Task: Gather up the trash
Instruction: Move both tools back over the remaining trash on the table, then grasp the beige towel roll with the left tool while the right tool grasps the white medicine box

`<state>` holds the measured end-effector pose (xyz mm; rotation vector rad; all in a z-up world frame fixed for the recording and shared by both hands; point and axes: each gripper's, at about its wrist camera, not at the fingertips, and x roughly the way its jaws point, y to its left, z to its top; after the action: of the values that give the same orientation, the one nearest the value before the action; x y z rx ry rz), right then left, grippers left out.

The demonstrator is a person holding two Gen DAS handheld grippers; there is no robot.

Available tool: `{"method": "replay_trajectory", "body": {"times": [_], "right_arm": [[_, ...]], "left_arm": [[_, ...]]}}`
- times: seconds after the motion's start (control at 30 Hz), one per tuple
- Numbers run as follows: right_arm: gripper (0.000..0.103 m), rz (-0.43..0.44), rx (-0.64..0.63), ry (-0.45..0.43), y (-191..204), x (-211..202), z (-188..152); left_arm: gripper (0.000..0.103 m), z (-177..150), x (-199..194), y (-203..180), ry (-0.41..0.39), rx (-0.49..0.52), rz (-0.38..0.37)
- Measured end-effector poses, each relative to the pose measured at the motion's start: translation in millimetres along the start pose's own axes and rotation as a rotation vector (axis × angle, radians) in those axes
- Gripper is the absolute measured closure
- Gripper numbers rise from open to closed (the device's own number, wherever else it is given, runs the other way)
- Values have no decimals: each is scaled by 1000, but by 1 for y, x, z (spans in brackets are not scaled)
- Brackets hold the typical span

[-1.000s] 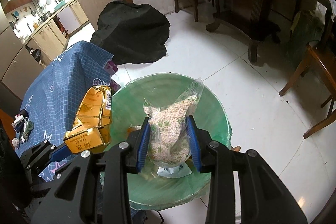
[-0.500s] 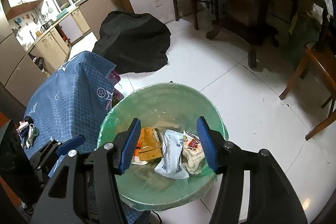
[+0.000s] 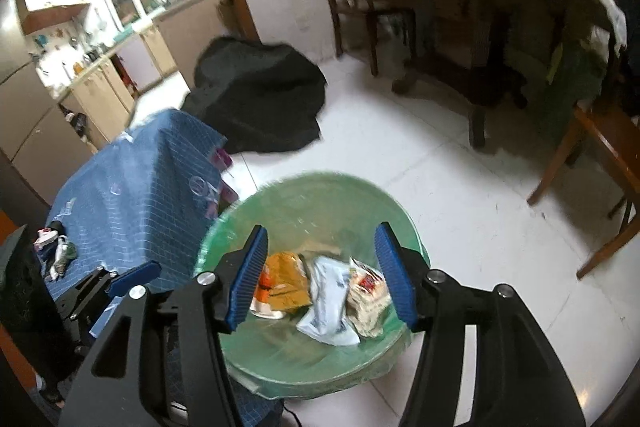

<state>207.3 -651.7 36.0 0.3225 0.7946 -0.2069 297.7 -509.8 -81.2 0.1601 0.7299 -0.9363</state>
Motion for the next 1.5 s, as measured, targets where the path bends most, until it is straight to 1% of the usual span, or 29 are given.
{"method": "replay_trajectory", "body": {"times": [0.07,0.17,0.27,0.33,0.37,0.43,0.53,0.63,0.7,0.8,0.87,0.93,1.03,1.2,1.33,1.43,1.47,1.5], "right_arm": [[36,24,-24,-75,13,-24,-10],[31,62,-52,-159,35,-49,-32],[28,105,-84,-192,61,-58,-58],[26,130,-110,-200,80,-59,-72],[25,141,-128,-203,91,-58,-79],[24,168,-150,-203,110,-55,-88],[23,231,-180,-186,141,-48,-95],[22,274,-209,-168,167,-43,-98],[22,296,-227,-158,184,-40,-100],[20,323,-264,-143,207,-37,-102],[20,341,-287,-129,222,-34,-105],[19,360,-313,-108,236,-29,-109],[18,385,-353,-65,260,-19,-114],[18,433,-412,12,297,3,-120],[18,515,-384,93,326,26,-116],[18,570,-335,141,346,43,-108],[18,585,-332,153,355,48,-106],[18,591,-340,158,366,52,-104]], "left_arm": [[32,-6,-18,7,-12,-16,11],[32,-22,-50,31,-15,-52,51],[32,-45,-91,70,-20,-113,123],[32,-57,-118,95,-33,-153,165],[32,-66,-141,115,-50,-184,199],[32,-78,-173,141,-75,-229,249],[32,-98,-236,190,-132,-306,354],[32,-119,-285,228,-160,-372,444],[32,-135,-319,259,-178,-425,525],[27,-160,-358,302,-186,-503,628],[22,-178,-376,329,-178,-555,675],[19,-194,-388,355,-165,-608,702],[15,-210,-397,380,-145,-648,707],[14,-208,-383,405,-105,-648,675],[14,-206,-359,409,-71,-646,669],[15,-208,-353,417,-61,-661,656],[25,-209,-354,419,-73,-665,651],[40,-210,-354,421,-65,-673,642]]}}
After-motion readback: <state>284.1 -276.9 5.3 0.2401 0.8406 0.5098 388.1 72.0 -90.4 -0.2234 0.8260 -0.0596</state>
